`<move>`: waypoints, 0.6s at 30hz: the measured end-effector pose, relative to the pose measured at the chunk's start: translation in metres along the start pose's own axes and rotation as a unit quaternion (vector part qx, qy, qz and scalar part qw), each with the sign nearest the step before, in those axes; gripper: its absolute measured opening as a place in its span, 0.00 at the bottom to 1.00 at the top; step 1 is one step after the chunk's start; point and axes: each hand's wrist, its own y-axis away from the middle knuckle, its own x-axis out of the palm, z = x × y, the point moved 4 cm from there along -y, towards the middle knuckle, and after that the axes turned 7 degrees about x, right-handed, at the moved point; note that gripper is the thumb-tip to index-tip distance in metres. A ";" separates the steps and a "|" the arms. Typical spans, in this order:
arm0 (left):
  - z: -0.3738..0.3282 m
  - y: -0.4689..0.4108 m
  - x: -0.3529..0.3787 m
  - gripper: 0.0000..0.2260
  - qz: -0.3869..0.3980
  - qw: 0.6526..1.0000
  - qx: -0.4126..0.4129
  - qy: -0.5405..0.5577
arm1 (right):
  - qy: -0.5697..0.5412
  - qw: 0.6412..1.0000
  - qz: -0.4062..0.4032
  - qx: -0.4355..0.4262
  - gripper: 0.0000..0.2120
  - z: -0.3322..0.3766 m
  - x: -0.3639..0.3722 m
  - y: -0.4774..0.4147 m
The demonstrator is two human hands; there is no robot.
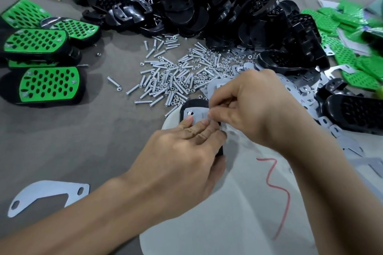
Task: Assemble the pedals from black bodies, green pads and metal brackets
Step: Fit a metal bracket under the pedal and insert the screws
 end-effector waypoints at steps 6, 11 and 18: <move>0.000 0.001 0.001 0.14 -0.011 1.000 -0.009 0.011 | -0.082 0.992 -0.062 0.068 0.05 -0.012 0.008 0.012; -0.002 0.002 0.001 0.15 -0.016 1.000 -0.015 0.019 | -0.045 0.993 -0.087 0.060 0.09 -0.007 0.011 0.017; -0.001 0.002 0.002 0.12 -0.031 0.999 -0.016 0.014 | -0.064 0.994 -0.064 0.068 0.23 -0.008 0.013 0.017</move>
